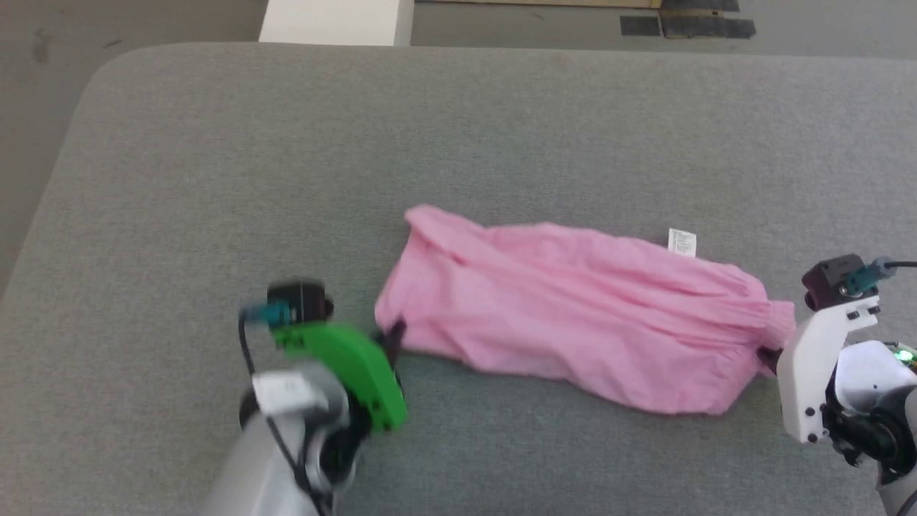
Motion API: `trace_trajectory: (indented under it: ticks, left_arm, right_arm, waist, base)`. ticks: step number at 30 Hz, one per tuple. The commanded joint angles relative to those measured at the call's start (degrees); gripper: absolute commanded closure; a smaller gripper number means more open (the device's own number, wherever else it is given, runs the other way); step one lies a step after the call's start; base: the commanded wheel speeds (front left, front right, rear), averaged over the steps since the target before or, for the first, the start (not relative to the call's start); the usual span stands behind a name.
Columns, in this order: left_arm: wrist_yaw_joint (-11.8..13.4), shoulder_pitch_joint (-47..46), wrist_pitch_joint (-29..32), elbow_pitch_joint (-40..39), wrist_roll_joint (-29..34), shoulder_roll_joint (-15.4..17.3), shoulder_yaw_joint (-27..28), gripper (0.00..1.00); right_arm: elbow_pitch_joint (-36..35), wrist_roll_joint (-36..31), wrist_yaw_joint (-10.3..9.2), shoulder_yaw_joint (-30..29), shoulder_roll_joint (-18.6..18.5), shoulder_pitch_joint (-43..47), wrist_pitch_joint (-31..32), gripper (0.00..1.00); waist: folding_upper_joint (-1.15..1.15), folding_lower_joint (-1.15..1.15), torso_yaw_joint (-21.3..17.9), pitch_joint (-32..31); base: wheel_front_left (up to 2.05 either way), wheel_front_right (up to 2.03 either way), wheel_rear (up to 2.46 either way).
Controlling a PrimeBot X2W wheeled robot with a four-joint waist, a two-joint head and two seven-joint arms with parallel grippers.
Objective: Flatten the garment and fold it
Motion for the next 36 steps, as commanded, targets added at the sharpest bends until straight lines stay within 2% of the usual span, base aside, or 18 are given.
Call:
trace_trajectory:
  ticks: [1,5,9,10,11,12,20,22,25,31,36]
  left_arm:
    - [1.5,3.0,0.1,-1.2,-0.2,1.0,0.7,1.0]
    - [3.7,8.9,1.0,-3.8,-1.1,0.3,0.2,1.0]
    - [4.5,11.2,0.6,-5.1,-1.9,-0.2,0.1,1.0]
    - [4.6,11.3,0.4,-5.4,-1.9,-0.3,0.2,0.71]
    - [4.7,11.2,0.0,-5.8,-2.1,-0.3,0.5,0.0]
    - [4.7,11.1,-0.3,-6.2,-2.4,-0.3,0.9,0.0]
    - [5.7,10.0,-3.2,-11.3,-3.0,1.9,5.5,0.0]
    - [5.6,9.7,-6.6,-12.9,-1.9,3.1,7.4,0.0]
    - [4.6,9.4,-15.2,-15.0,2.4,5.4,9.3,0.0]
    - [2.1,10.0,-32.3,-16.4,11.0,7.6,9.4,0.0]
    - [0.2,9.5,-35.4,-17.5,16.3,7.1,8.6,0.0]
  right_arm:
    - [0.8,-0.4,-0.13,-0.4,-1.5,1.0,0.6,1.0]
    - [2.7,-0.9,-0.13,-0.7,-1.5,1.2,0.3,1.0]
    - [4.5,-1.8,-0.13,-1.9,-0.5,1.2,-1.2,1.0]
    - [4.7,-2.1,-0.13,-2.1,-0.2,1.1,-2.1,1.0]
    - [4.9,-2.5,-0.13,-2.2,0.1,1.0,-3.0,0.59]
    - [5.2,-2.6,-0.13,-2.3,0.3,1.0,-3.6,0.0]
    - [2.9,-0.5,-0.13,-4.4,1.7,1.6,-6.5,0.0]
    - [1.1,-0.2,-0.13,-5.3,2.0,2.0,-7.2,0.0]
    - [-0.9,-1.0,-0.13,-6.9,2.3,2.3,-9.8,0.0]
    - [1.1,-2.2,-0.13,-6.8,2.2,2.6,-12.1,0.0]
    - [4.6,-1.3,-0.13,-5.3,1.6,0.7,-13.3,0.0]
  waist:
    - [0.0,0.0,0.5,-0.3]
    - [0.0,0.0,1.0,-0.6]
    - [0.0,0.0,1.4,-1.1]
    - [0.0,0.0,1.4,-1.3]
    - [0.0,0.0,1.4,-1.5]
    - [0.0,0.0,1.4,-1.8]
    - [0.0,0.0,0.2,-4.1]
    - [0.0,0.0,-0.2,-4.3]
    - [0.0,0.0,-0.8,-4.1]
    - [0.0,0.0,-0.9,-2.8]
    - [0.0,0.0,-0.1,-0.5]
  base:
    - [0.0,0.0,0.0]
    - [0.0,0.0,0.0]
    - [0.0,0.0,0.0]
    - [0.0,0.0,0.0]
    - [0.0,0.0,0.0]
    - [0.0,0.0,0.0]
    - [0.0,0.0,0.0]
    - [0.0,0.0,0.0]
    - [0.0,0.0,0.0]
    - [0.0,0.0,0.0]
    - [0.0,0.0,0.0]
